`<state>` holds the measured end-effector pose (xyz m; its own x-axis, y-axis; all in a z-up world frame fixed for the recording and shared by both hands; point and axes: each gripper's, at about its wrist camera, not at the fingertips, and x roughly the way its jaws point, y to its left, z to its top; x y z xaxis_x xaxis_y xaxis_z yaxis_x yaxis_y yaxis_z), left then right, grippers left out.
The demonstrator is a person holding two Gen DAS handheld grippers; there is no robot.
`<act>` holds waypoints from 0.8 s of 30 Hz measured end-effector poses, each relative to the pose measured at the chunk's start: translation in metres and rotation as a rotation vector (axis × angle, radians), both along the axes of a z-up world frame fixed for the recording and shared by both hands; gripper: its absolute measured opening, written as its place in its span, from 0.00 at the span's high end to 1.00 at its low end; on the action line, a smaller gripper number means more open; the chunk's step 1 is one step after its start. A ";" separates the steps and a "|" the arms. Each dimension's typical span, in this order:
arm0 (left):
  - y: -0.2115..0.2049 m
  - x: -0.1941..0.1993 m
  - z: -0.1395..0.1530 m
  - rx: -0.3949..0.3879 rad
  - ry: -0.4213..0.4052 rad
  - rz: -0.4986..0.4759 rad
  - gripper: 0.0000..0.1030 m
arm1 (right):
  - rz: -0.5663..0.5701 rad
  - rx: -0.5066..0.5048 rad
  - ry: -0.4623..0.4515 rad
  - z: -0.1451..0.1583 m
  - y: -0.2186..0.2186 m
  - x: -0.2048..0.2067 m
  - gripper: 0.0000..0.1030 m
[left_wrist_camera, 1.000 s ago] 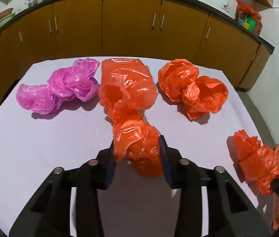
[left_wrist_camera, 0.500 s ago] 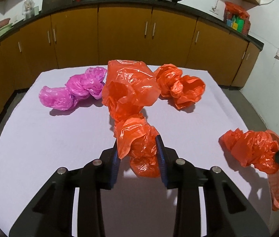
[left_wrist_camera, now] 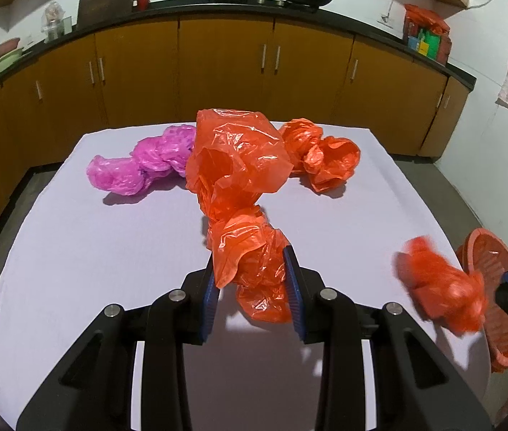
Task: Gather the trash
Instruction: 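Lift the orange bags with both grippers and turn toward the basket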
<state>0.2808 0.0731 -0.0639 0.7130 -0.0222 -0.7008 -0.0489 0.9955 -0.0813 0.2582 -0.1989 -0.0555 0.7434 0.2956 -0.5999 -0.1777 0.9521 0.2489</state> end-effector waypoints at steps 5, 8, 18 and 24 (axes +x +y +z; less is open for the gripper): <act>0.004 -0.001 0.002 -0.002 -0.002 0.016 0.66 | -0.005 -0.034 0.029 -0.008 0.002 0.013 0.34; 0.004 -0.002 0.002 0.000 -0.001 0.016 0.66 | -0.024 -0.053 0.075 -0.024 0.001 0.023 0.32; -0.003 -0.002 0.000 -0.006 0.008 0.003 0.66 | -0.009 -0.051 0.130 -0.045 0.002 0.037 0.42; -0.016 -0.004 0.000 -0.009 0.006 -0.025 0.66 | -0.016 0.030 0.140 -0.041 -0.011 0.031 0.48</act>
<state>0.2769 0.0573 -0.0635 0.7076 -0.0458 -0.7051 -0.0251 0.9956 -0.0899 0.2890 -0.2100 -0.0969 0.6582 0.3032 -0.6891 -0.1238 0.9465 0.2982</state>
